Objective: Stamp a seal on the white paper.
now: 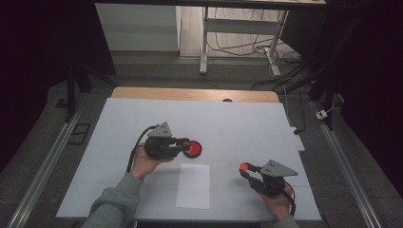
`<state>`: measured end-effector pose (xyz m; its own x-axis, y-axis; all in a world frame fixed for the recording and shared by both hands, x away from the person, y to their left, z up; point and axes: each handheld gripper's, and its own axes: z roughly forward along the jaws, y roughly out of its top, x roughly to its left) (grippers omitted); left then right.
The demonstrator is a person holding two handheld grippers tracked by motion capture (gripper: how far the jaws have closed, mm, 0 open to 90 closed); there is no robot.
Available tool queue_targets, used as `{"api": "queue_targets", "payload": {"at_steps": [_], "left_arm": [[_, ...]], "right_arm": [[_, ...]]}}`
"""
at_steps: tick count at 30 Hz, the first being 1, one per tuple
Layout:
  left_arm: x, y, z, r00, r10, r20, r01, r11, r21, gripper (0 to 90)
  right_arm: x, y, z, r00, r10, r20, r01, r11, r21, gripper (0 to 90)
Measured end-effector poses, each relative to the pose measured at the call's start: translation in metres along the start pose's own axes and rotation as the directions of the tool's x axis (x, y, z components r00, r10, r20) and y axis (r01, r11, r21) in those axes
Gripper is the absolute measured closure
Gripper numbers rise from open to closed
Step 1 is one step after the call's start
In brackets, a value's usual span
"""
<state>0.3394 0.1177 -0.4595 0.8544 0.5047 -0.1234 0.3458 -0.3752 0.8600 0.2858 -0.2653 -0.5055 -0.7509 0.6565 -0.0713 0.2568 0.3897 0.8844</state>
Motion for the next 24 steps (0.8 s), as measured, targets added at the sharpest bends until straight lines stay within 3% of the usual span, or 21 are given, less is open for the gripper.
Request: {"api": "queue_targets", "payload": {"at_steps": [18,24], "left_arm": [[-0.01,-0.006,0.003,0.9998,-0.003,0.019,0.002,1.0,0.008,72.3],[-0.017,-0.007,0.007,0.9993,0.015,0.035,-0.016,0.9996,0.023,72.3]], "right_arm": [[-0.001,-0.001,0.0,1.0,0.003,-0.001,-0.003,1.0,-0.002,64.5],[-0.001,-0.001,0.0,1.0,0.006,0.0,-0.006,1.0,0.001,64.5]]}}
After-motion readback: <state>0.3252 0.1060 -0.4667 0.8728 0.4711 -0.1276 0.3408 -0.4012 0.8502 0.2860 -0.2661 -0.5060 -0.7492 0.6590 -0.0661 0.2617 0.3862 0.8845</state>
